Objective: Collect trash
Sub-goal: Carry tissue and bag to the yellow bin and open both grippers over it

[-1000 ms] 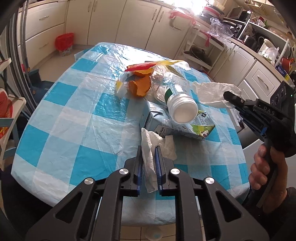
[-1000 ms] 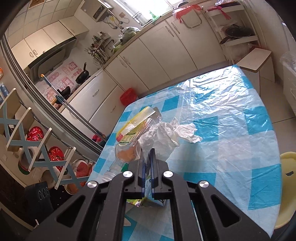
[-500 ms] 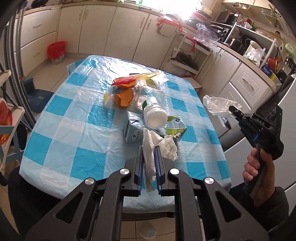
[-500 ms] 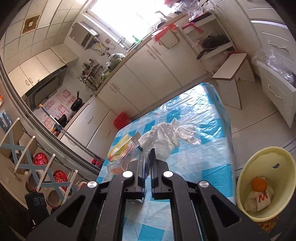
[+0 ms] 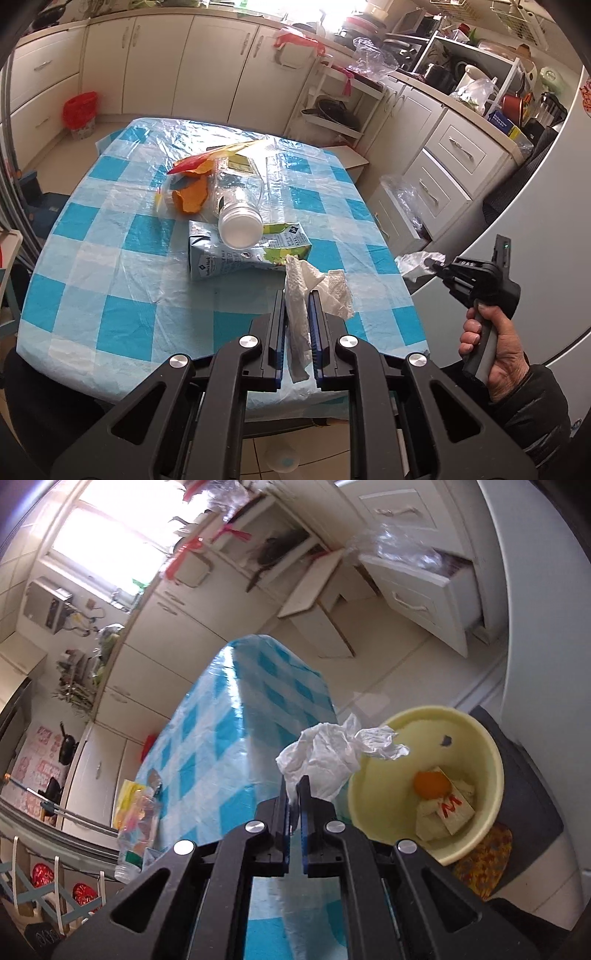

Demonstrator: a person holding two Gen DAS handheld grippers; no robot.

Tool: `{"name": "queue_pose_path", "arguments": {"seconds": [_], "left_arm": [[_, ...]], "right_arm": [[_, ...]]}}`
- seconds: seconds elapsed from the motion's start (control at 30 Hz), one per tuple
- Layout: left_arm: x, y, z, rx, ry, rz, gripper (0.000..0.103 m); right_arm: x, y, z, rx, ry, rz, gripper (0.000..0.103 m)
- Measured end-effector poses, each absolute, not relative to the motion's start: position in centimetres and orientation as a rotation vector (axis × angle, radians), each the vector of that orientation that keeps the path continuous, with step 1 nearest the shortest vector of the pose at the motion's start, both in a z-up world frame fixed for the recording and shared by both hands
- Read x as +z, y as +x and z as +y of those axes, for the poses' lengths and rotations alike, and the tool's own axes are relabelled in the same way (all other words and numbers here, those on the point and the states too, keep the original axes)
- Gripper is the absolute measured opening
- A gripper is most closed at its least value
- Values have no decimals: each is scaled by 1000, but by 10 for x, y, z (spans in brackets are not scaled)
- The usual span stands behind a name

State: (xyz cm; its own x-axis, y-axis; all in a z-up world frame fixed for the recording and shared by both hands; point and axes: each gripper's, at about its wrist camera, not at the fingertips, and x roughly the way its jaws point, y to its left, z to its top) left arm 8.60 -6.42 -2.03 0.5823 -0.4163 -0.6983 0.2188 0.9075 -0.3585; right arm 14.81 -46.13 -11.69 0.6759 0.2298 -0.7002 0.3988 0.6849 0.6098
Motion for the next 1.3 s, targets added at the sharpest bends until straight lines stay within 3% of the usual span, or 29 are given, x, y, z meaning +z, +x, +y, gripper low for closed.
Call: {"name": "queue_pose_path", "arguments": {"seconds": [0.07,0.13,0.2,0.43,0.6,0.73,1.1,1.27,1.3], "left_arm": [[-17,86,-68,-386,-243,869,11],[-14,86,-74,-399,-239,865,11],[-12,87,-80,-411,-233,859,11],[-9,95,-117,-471,-197,869,11],[-12,110,-167,-541,-168,891,11],[-17,125,-217,-594,-140,904,11],[-94,191,-357,-604,-66,1073,14],[-110,209,-373,-599,-65,1118,45],[-109,209,-372,-593,-64,1113,47]], "right_arm": [[-132,153,-467,-148,852,907,5],[-145,156,-471,-187,838,973,13],[-151,160,-471,-223,825,1011,45],[-114,170,-475,-244,695,982,56],[-48,172,-475,-162,504,787,76],[-29,163,-490,-173,505,632,80],[-26,162,-525,-154,743,544,80],[-23,166,-520,-129,741,547,80],[-23,165,-520,-128,741,544,80]]}}
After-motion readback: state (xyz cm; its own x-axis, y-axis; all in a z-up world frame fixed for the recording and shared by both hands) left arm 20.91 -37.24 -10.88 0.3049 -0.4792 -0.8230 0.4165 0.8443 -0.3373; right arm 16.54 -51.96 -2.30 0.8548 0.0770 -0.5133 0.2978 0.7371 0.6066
